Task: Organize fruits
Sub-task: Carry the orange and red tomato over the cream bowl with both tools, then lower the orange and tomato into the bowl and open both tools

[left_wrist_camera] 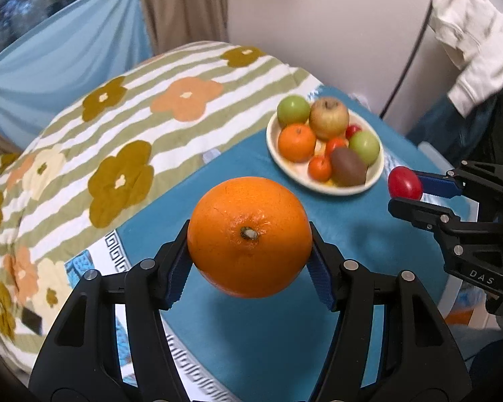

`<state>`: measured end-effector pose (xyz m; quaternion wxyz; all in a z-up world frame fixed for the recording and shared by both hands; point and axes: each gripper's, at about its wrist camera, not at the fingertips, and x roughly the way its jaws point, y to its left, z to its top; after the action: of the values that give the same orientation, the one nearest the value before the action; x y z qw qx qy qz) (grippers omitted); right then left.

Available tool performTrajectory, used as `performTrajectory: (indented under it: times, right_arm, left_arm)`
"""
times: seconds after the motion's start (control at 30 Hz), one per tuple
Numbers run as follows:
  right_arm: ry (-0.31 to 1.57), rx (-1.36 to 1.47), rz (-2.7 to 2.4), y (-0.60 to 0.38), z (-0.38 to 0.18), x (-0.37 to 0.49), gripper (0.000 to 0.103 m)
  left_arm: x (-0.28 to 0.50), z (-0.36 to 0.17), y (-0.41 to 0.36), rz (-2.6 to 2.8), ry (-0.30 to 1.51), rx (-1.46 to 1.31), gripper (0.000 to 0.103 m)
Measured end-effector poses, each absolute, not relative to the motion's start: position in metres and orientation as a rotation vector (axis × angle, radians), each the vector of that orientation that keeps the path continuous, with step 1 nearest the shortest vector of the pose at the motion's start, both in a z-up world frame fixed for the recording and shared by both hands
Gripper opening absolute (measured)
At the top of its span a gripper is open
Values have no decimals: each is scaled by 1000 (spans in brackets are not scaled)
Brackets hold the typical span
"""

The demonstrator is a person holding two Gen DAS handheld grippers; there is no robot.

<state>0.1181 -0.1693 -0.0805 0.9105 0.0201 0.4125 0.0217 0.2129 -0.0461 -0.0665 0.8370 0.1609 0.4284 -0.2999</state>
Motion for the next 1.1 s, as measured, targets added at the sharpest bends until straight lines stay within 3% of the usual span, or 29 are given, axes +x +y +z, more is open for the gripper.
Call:
performTrajectory:
  times: [0.47, 1.1]
  right_arm:
    - [879, -27, 131, -302, -85, 169, 29]
    - [920, 0, 202, -359, -115, 198, 29]
  left_arm:
    - [236, -79, -160, -523, 935, 163, 66]
    - [276, -144, -249, -443, 1029, 191, 68]
